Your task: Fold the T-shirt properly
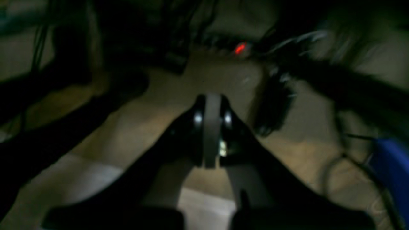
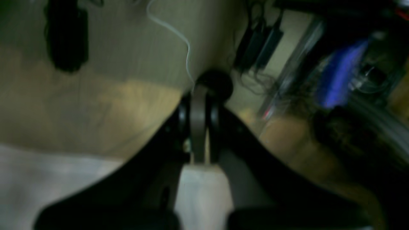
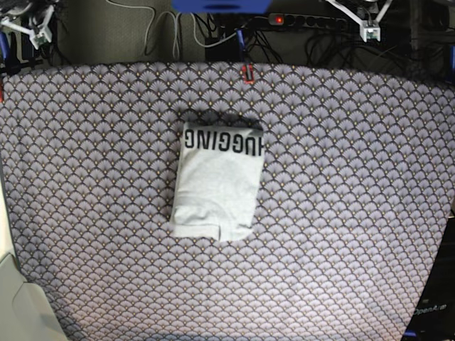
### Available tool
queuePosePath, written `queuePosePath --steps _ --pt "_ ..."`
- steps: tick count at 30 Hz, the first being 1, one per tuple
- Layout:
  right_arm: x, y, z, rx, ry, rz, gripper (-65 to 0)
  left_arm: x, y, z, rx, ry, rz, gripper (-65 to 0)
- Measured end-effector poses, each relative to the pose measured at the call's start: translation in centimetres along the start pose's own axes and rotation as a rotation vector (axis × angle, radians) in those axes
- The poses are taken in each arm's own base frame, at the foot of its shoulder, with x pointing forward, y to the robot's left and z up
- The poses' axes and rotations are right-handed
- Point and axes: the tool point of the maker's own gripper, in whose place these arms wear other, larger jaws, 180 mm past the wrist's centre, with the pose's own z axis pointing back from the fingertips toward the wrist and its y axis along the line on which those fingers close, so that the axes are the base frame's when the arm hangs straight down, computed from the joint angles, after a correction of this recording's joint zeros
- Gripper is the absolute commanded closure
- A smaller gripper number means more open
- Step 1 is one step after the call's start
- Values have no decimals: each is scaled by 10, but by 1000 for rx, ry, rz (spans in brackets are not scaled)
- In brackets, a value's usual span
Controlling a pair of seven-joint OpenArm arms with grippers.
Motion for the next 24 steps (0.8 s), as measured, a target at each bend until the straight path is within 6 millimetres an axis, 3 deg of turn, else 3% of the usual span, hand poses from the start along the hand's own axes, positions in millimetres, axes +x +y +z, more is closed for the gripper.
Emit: queuePosePath --steps 5,8,13,16,18,21,24 --pt "-18 24 -67 134 29 -147 0 -23 -5 -44 23 -23 -173 -3" --pt "-21 31 -95 182 5 -215 0 -55 -8 -69 22 52 -197 -3" --pt "-33 78 -130 314 -20 -324 0 -89 -16 -103 34 165 -211 -3" --pt "-26 104 -141 381 -27 -353 0 -92 -24 -114 22 120 -231 -3" --pt "-19 114 -146 396 -25 -341 0 -99 -19 -117 37 125 -234 -3" --pt "-11 109 -163 254 0 -289 0 -106 -15 -121 56 170 -238 -3" --pt "-7 112 -171 137 5 -270 0 -88 -27 -128 45 143 -227 -3"
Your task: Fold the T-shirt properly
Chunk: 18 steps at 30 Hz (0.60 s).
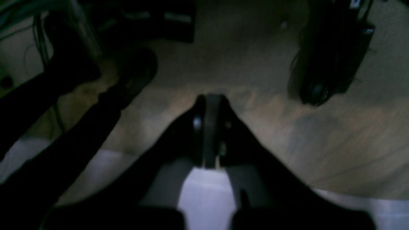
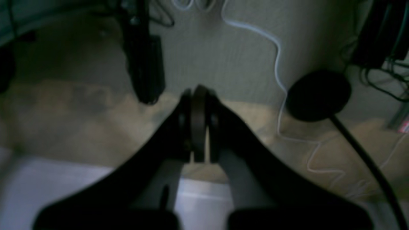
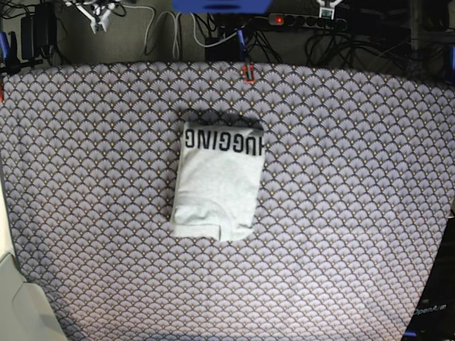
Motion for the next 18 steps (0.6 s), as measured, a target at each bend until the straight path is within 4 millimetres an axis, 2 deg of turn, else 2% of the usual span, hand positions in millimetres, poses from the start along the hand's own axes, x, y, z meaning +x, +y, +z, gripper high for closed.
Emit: queuePosePath --steps 3,6,9,11,13,15,18 --pt "-1 18 -7 -67 5 -14 0 24 -7 -2 -10 -43 7 -3" --pt "3 35 -12 -107 1 -30 0 28 -9 -3 -11 -47 10 -3" --pt "14 32 -12 -140 -58 -30 0 22 -14 -2 -17 -33 10 -3" --pt "12 33 -12 -140 -72 -31 0 22 -14 -2 -17 -31 9 -3" --pt "4 31 -12 -163 -59 -35 0 27 -13 -3 -15 -35 14 -3" --pt "0 18 -9 -251 -51 -27 0 36 -12 -4 -13 -46 18 -3" --pt "7 16 -9 -267 -71 -24 0 42 -7 -6 -2 -38 17 -3"
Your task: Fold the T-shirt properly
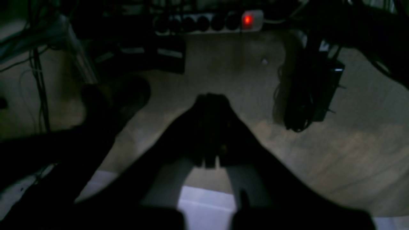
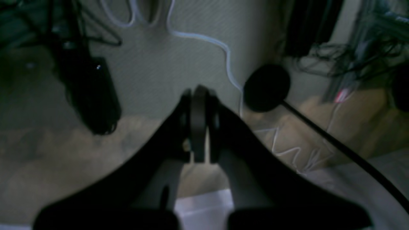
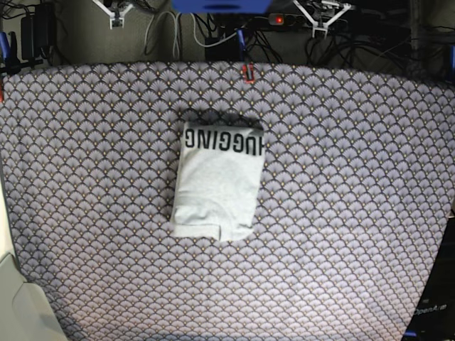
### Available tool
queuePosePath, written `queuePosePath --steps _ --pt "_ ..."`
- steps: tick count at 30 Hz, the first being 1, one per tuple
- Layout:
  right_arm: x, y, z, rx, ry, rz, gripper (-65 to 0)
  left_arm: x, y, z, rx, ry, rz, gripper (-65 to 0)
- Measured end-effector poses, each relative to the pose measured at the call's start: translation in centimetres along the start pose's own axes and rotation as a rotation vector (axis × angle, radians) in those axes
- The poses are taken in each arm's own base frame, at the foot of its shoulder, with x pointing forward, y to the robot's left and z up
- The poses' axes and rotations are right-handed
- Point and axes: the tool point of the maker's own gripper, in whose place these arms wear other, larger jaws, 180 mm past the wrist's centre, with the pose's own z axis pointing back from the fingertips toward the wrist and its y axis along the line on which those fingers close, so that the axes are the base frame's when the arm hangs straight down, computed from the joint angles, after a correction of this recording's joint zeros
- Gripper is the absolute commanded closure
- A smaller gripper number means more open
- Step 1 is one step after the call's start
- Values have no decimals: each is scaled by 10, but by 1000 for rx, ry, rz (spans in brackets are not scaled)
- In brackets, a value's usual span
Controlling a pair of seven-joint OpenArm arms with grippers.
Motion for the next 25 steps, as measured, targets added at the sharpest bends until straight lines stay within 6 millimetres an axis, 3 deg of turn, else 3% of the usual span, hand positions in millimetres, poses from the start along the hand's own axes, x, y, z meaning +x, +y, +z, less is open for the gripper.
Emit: queuePosePath --steps 7,10,14,20,25 --pt "-5 10 2 11 6 -10 0 -2 7 0 8 6 -11 -3" --pt "-5 25 5 21 -10 -17 0 1 18 -1 27 1 -13 -3" --pt "0 38 9 5 -39 -17 0 3 15 -1 21 0 -12 -3" --pt "-13 27 9 -12 -15 -7 0 1 14 -1 20 3 -12 -3" --pt "-13 29 10 -9 -19 -7 0 1 12 -1 16 1 -11 -3"
